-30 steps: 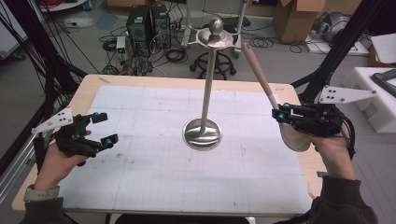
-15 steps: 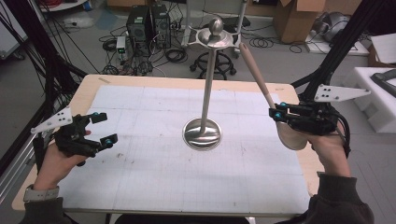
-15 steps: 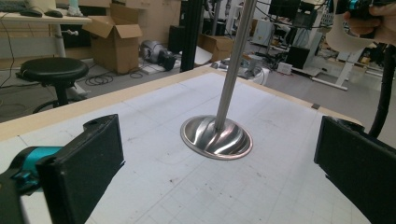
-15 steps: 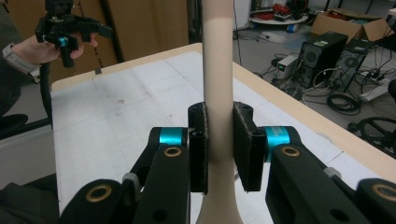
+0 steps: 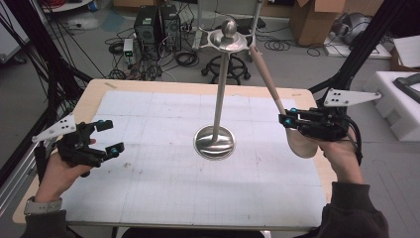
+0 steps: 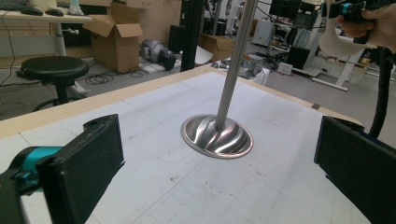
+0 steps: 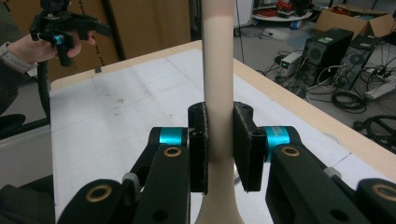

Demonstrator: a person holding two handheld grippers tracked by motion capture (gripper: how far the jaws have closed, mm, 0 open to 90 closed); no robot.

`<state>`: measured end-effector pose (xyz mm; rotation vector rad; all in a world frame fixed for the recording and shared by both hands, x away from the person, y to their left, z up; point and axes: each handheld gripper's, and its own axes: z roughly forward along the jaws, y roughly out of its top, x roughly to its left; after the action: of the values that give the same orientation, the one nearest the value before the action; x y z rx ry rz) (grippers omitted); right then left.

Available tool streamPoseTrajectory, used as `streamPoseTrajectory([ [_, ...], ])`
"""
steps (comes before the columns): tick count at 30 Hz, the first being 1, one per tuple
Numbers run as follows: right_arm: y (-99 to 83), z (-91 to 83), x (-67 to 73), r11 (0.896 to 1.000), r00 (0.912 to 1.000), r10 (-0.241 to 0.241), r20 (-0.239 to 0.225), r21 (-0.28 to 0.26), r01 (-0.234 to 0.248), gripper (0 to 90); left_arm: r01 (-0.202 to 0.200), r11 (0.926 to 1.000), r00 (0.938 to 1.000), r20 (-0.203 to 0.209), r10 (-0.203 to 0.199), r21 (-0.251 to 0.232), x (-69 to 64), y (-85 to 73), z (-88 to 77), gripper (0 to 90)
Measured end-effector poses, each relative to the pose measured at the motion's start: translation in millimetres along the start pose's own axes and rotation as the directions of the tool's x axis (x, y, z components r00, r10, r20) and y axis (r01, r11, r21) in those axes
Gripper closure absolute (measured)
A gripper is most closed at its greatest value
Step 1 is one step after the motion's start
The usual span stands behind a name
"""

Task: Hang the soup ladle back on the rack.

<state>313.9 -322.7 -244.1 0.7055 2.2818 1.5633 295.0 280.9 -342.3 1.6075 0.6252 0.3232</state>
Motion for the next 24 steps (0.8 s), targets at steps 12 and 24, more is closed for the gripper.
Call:
streamPoseTrajectory([
  [12, -1.7, 24.1, 0.8, 0.999, 0.9998, 0.012, -0.015, 0.049, -0.012, 78.0, 0.000, 1.0000, 1.0000, 0.001, 0.000, -0.003, 0.1, -0.3, -1.5, 1.8],
  [24, -3.0, 47.3, 1.1, 0.998, 0.9995, 0.014, -0.029, 0.067, -0.012, 78.0, 0.002, 0.9999, 1.0000, 0.002, -0.002, -0.014, -0.1, 0.3, -3.6, 1.8],
])
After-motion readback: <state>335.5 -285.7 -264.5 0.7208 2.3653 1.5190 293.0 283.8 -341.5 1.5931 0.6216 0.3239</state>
